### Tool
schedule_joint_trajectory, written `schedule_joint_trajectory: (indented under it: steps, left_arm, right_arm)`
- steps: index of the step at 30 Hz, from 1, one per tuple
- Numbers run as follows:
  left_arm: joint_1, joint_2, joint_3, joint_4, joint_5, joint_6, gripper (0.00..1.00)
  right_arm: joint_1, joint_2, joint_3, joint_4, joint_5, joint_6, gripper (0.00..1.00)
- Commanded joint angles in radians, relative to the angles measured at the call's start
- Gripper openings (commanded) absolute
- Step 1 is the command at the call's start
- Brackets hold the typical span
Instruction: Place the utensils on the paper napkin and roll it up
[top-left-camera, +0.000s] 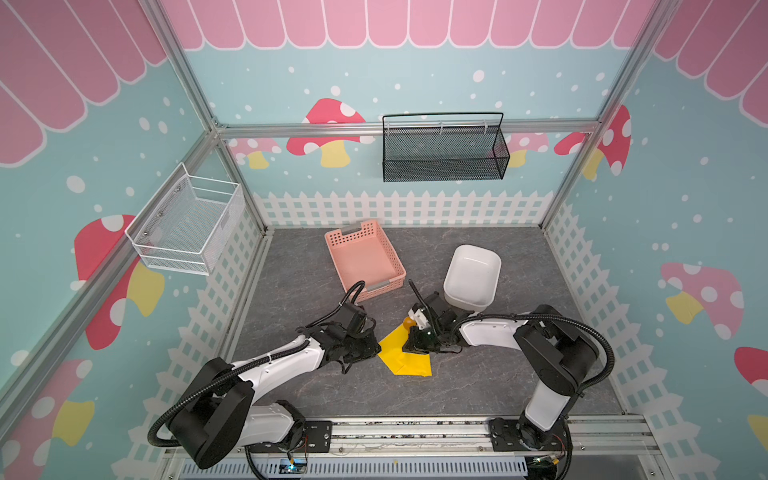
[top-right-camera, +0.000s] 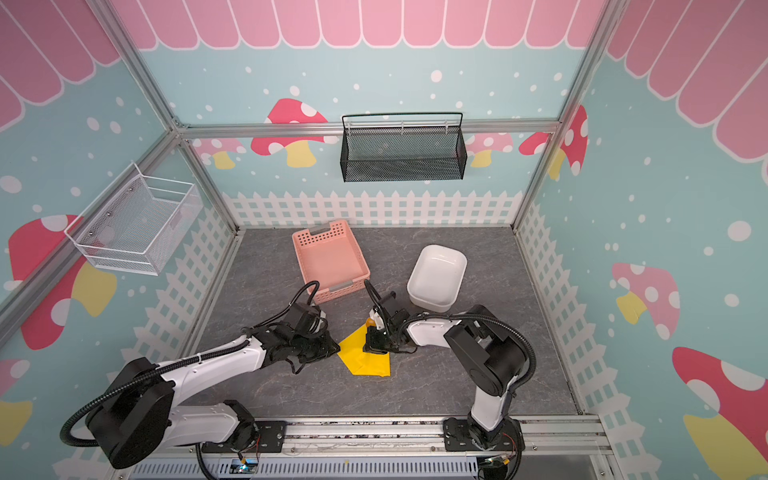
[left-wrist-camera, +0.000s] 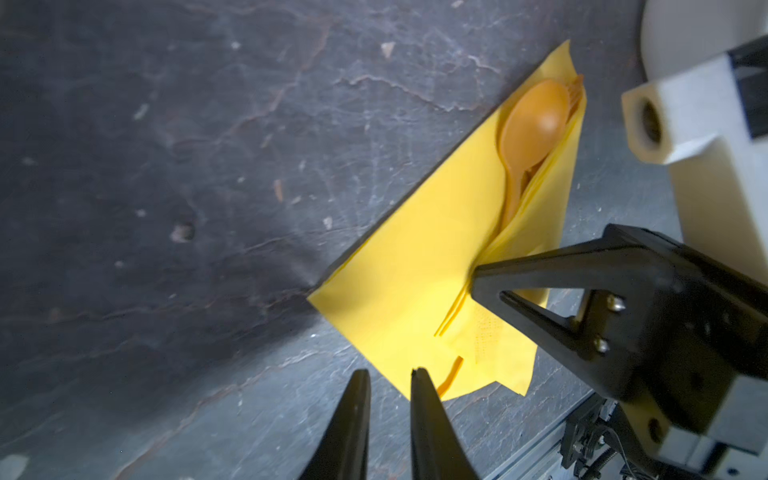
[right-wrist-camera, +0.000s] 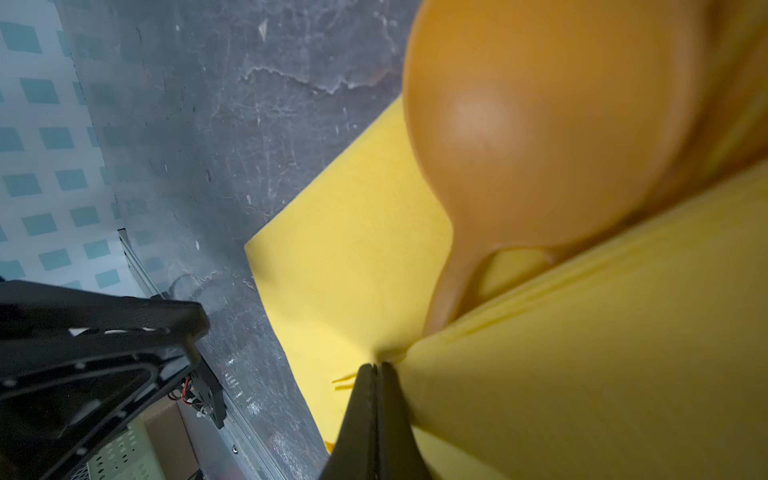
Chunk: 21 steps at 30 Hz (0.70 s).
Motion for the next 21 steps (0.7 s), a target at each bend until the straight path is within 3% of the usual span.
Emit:
schedule_joint_trajectory:
  steps: [1, 9, 21]
  left_arm:
    - [0.026, -0.027, -0.04, -0.026, 0.023, 0.003, 0.27]
    - [0.088, -0.044, -0.124, 0.028, 0.107, -0.016, 0.39]
    - [0.096, 0.093, -0.152, 0.226, 0.238, -0.045, 0.43]
  right_arm:
    - [0.012, 0.034, 0.001, -0.064, 0.036, -0.008, 0.02]
    - [0.013, 0.034, 0.008, -0.07, 0.039, -0.008, 0.02]
    - [0.013, 0.044, 0.012, -0.067, 0.034, -0.003, 0.02]
